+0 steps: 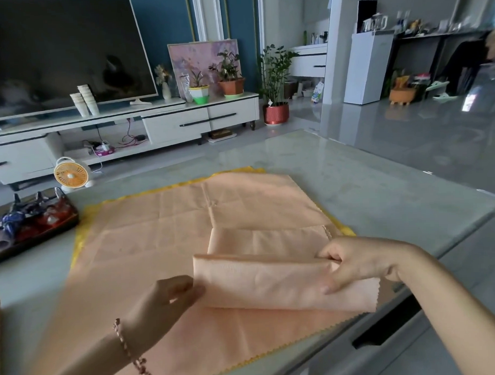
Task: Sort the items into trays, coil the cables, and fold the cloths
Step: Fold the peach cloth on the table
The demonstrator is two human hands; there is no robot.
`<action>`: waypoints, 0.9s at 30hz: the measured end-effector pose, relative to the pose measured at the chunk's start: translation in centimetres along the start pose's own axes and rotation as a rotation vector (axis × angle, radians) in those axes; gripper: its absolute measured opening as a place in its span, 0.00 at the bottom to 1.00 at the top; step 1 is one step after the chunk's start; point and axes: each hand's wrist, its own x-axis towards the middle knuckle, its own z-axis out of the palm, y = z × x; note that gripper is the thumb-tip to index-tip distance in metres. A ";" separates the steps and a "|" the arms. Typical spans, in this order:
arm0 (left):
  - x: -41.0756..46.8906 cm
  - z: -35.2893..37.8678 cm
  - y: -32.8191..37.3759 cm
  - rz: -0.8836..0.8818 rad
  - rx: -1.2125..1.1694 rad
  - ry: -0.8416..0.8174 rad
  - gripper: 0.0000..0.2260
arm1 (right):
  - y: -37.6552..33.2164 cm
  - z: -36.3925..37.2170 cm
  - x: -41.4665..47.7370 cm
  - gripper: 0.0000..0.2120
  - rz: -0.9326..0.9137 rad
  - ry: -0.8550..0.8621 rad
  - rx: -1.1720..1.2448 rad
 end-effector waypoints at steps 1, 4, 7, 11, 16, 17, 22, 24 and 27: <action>0.0 -0.1 0.7 -0.015 -0.050 0.041 0.12 | 0.1 -0.4 0.0 0.14 -0.006 -0.003 0.065; 0.9 0.6 1.6 -0.046 -0.076 0.162 0.16 | 0.9 -1.5 0.3 0.14 -0.028 0.206 0.374; 2.3 1.0 3.1 -0.153 0.099 0.206 0.16 | 1.0 -0.9 2.7 0.07 -0.031 0.495 0.700; 4.5 1.0 4.3 -0.288 0.274 0.137 0.15 | 1.6 1.1 6.6 0.07 0.204 0.796 0.436; 5.7 1.8 5.0 -0.332 0.366 0.203 0.15 | 3.0 2.1 7.9 0.15 0.249 0.834 0.202; 5.8 1.8 5.1 -0.335 0.369 0.248 0.15 | 3.0 2.2 8.1 0.14 0.244 0.853 0.170; 6.6 2.2 5.1 -0.379 0.407 0.315 0.15 | 3.1 2.7 8.5 0.15 0.282 0.913 -0.154; 7.0 2.7 5.3 -0.407 0.419 0.313 0.15 | 2.9 2.9 8.5 0.15 0.389 0.926 -0.359; 7.5 3.4 5.8 -0.447 0.532 0.292 0.17 | 1.3 2.9 8.9 0.14 0.400 0.993 -0.565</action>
